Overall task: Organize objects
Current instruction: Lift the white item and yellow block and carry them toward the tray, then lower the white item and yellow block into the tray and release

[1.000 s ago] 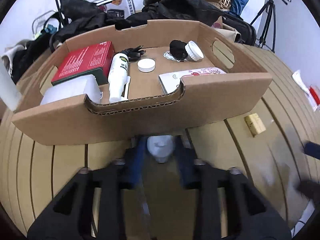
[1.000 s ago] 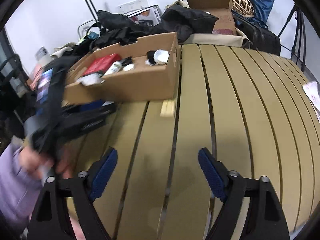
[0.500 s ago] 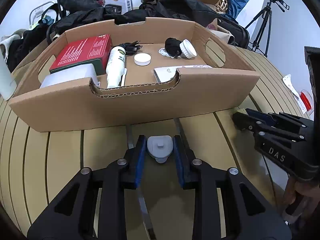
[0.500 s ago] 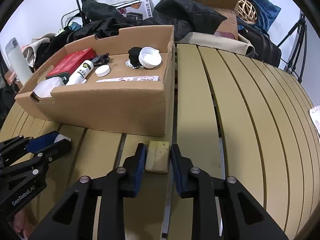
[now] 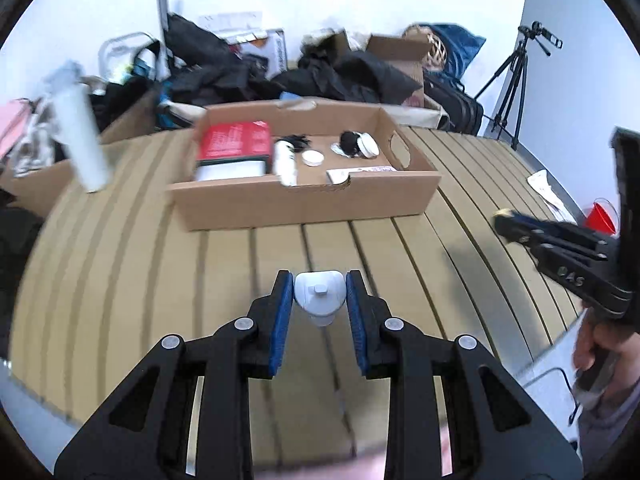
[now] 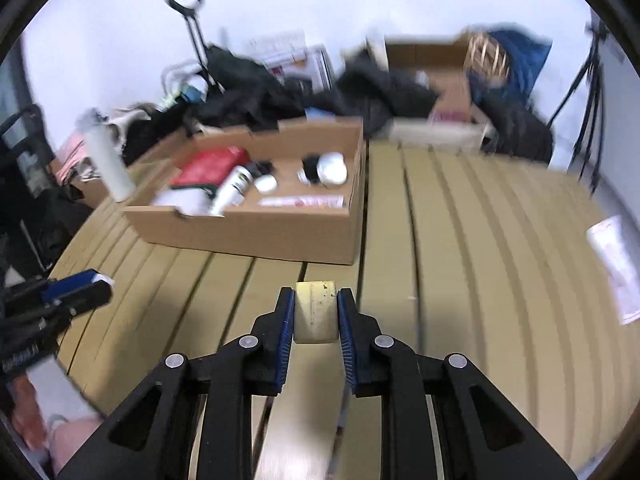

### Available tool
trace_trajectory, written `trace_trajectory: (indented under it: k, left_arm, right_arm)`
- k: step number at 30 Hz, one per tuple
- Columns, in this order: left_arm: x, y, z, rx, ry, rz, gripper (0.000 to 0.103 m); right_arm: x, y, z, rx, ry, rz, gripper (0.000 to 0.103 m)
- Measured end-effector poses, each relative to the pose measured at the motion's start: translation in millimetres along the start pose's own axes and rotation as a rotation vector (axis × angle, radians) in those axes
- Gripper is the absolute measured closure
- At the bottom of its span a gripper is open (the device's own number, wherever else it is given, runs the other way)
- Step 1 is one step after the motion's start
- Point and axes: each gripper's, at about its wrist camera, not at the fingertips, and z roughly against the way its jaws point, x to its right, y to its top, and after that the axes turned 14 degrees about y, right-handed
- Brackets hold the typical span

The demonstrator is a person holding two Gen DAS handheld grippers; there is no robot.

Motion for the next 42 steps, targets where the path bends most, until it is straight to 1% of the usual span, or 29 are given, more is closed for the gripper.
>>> trace_trajectory:
  k: [1,2,4,6,7,9,10,11,12,14,16,18,21,23,25,26,27,28,29,31,32,34,35,36,37,38,39,40,42]
  left_arm:
    - [-4.1,-7.7,14.8,0.015,0.014,0.001,0.080]
    - [-7.9,-17.6,31.2,0.028,0.035,-0.005,0.080]
    - [-15.8,-36.5,57.5,0.027,0.057,-0.007,0.080]
    - [-25.2,-54.7,81.2,0.018,0.028,0.032,0.080]
    - [-29.8,-61.5,89.5,0.008,0.008,0.061,0.080]
    - [-35.6,-67.7,99.0,-0.004,-0.017,0.113,0.080]
    - [-35.6,-67.8,102.4,0.005,-0.031,0.120,0.080]
    - [-34.1,-66.6,103.6,0.014,-0.037,0.115,0.080]
    - [-31.5,-65.3,104.6,0.021,-0.036,0.101,0.080]
    - [-26.2,-62.8,107.7,0.043,-0.024,0.073,0.080]
    - [-26.0,-59.8,106.3,0.044,-0.033,0.079,0.080]
    - [-26.3,-58.4,101.7,0.030,-0.047,0.090,0.080]
    - [-27.3,-43.3,91.8,0.026,-0.076,0.091,0.080]
    - [-28.5,-15.6,85.0,0.056,-0.128,0.070,0.080]
    - [-30.4,20.4,78.1,0.104,-0.167,0.049,0.080]
    - [-31.2,38.1,72.5,0.120,-0.187,0.041,0.079]
    - [-30.7,63.5,61.6,0.129,-0.210,0.033,0.079]
    - [-29.8,81.6,50.7,0.125,-0.228,0.031,0.079]
    - [-28.9,98.6,38.1,0.111,-0.245,0.032,0.079]
    - [-24.9,134.2,1.0,0.059,-0.251,0.062,0.079]
    - [-22.4,146.5,-17.0,0.033,-0.261,0.066,0.079]
    - [-15.3,164.6,-54.3,-0.013,-0.282,0.085,0.079]
    - [-9.8,169.6,-73.6,-0.040,-0.285,0.085,0.079]
    - [-5.4,172.6,-93.3,-0.071,-0.281,0.085,0.079]
    - [1.4,172.2,-120.8,-0.110,-0.266,0.069,0.079]
    - [5.7,170.3,-145.8,-0.158,-0.252,0.078,0.079]
    - [9.1,167.8,-161.6,-0.192,-0.253,0.083,0.079]
    - [13.1,163.1,-181.4,-0.240,-0.248,0.092,0.079]
    - [18.6,154.8,-199.1,-0.269,-0.231,0.099,0.078]
  right_arm:
    - [-11.1,-8.1,18.8,0.011,-0.030,0.043,0.080]
    - [-18.0,-15.7,34.1,0.015,-0.032,0.053,0.080]
    - [-29.3,-32.2,63.6,0.020,0.000,0.014,0.080]
    - [-45.3,-52.2,90.6,0.046,0.017,0.004,0.080]
    - [-51.1,-60.1,97.8,0.054,0.016,0.000,0.080]
    - [-57.8,-75.6,103.9,0.050,0.019,-0.036,0.080]
    - [-57.4,-80.1,102.6,0.040,0.034,-0.059,0.080]
    - [-57.1,-81.9,99.1,0.026,0.043,-0.068,0.080]
    - [-57.1,-82.1,97.0,0.016,0.031,-0.063,0.080]
    - [-58.5,-79.6,99.3,0.028,0.028,-0.049,0.080]
    - [-57.3,-76.1,102.6,0.046,0.037,-0.054,0.080]
    - [-57.2,-77.5,103.5,0.043,0.038,-0.055,0.080]
    - [-47.2,-73.2,98.5,0.028,0.060,-0.089,0.080]
    - [-39.0,-60.1,97.4,0.035,0.079,-0.098,0.080]
    - [-32.7,-34.7,100.7,0.066,0.099,-0.087,0.080]
    - [-29.4,-14.9,103.1,0.096,0.120,-0.073,0.080]
    - [-27.8,4.2,104.1,0.123,0.133,-0.052,0.080]
    - [-26.1,24.3,102.6,0.145,0.144,-0.026,0.080]
    - [-22.5,50.9,94.7,0.153,0.149,0.002,0.080]
    - [-16.9,85.1,75.3,0.148,0.166,0.010,0.080]
    - [-12.2,104.2,58.5,0.134,0.184,0.007,0.080]
    - [-7.4,131.1,22.7,0.090,0.195,-0.003,0.080]
    - [-2.5,146.8,-6.1,0.055,0.210,-0.019,0.080]
    - [-1.1,153.3,-24.4,0.030,0.217,-0.025,0.080]
    - [2.4,160.6,-51.3,-0.015,0.215,-0.038,0.080]
    - [6.1,165.1,-76.3,-0.050,0.188,-0.049,0.080]
    - [10.2,168.1,-104.0,-0.088,0.159,-0.052,0.080]
    - [14.6,168.3,-122.1,-0.118,0.155,-0.070,0.080]
    - [23.3,166.9,-164.3,-0.178,0.146,-0.086,0.079]
